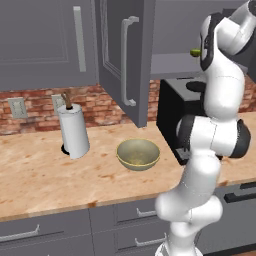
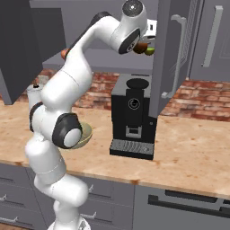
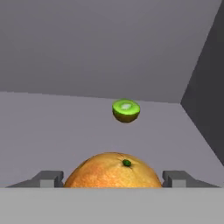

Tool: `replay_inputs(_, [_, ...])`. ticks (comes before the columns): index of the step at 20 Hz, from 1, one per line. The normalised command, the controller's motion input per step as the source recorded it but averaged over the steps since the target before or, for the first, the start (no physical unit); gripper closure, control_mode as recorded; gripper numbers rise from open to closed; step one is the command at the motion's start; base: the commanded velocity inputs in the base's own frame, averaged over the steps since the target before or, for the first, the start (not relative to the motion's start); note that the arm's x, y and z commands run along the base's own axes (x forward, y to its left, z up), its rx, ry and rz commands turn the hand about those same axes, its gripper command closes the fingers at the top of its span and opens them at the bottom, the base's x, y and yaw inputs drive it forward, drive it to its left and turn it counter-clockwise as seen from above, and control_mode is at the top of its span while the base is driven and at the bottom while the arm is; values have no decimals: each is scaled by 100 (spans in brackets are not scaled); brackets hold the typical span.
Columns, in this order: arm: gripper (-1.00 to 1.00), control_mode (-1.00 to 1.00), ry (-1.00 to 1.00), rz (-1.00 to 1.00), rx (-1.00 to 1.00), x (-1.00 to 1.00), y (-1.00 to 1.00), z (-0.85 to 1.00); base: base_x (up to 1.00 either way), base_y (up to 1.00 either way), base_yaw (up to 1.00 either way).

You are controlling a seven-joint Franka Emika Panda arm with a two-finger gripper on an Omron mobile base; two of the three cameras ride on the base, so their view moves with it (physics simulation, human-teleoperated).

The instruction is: Open the cabinet. Pick the peach and orange from the cabinet and place them into the bowl. Then close the cabinet.

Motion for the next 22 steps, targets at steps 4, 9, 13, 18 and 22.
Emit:
replay_inputs(4, [100,-100,-5,26,-25,-100,100,-38,0,0,0])
replay_inputs(9, [100,-100,-1,26,-21,-100,100,-56,0,0,0])
replay_inputs(13, [100,-100,2,29,-19,-100,100,-44,0,0,0])
replay_inputs(18, [100,-100,15,29,-19,-100,100,-17,0,0,0])
replay_inputs(22, [100,-100,31,24,-15,-64,100,-10,0,0,0])
